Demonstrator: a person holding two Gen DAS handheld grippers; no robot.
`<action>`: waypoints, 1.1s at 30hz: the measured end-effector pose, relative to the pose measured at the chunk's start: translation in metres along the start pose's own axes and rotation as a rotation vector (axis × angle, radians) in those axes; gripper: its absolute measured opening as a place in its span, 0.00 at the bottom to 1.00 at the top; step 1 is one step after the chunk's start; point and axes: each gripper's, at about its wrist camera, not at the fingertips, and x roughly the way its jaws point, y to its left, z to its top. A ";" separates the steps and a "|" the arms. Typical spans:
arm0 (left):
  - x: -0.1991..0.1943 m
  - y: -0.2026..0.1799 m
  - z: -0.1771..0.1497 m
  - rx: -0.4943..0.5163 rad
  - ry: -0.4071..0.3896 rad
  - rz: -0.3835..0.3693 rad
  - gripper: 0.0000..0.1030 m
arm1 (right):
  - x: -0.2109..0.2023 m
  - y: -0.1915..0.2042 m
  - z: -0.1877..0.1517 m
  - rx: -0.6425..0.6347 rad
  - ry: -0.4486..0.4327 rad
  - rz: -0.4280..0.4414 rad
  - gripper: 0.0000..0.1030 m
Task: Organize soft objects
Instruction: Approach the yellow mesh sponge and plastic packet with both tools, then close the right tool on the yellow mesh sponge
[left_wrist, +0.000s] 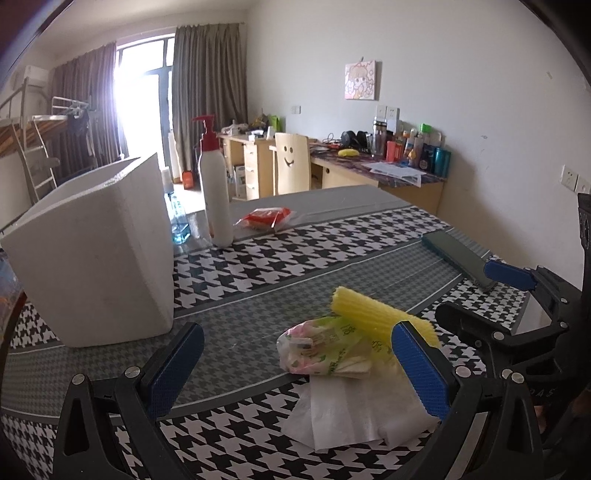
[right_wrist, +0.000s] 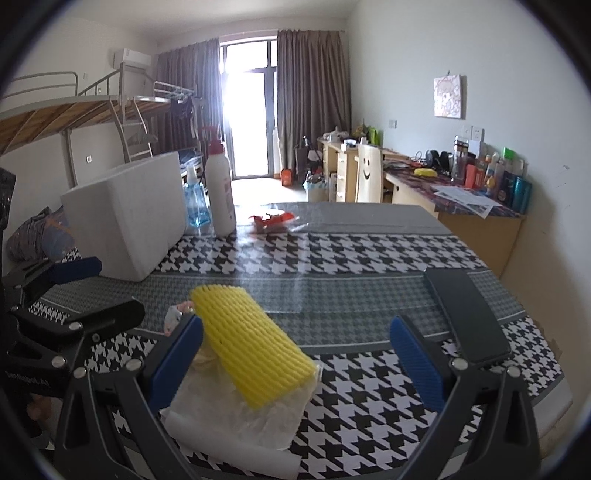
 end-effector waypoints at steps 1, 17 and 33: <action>0.001 0.002 0.000 -0.005 0.004 0.006 0.99 | 0.002 0.000 -0.001 -0.002 0.006 0.001 0.99; 0.017 0.014 -0.004 -0.052 0.085 0.022 0.99 | 0.027 0.010 -0.013 -0.056 0.115 0.067 0.80; 0.025 0.005 -0.005 -0.014 0.113 0.018 0.99 | 0.044 0.007 -0.022 -0.028 0.213 0.113 0.24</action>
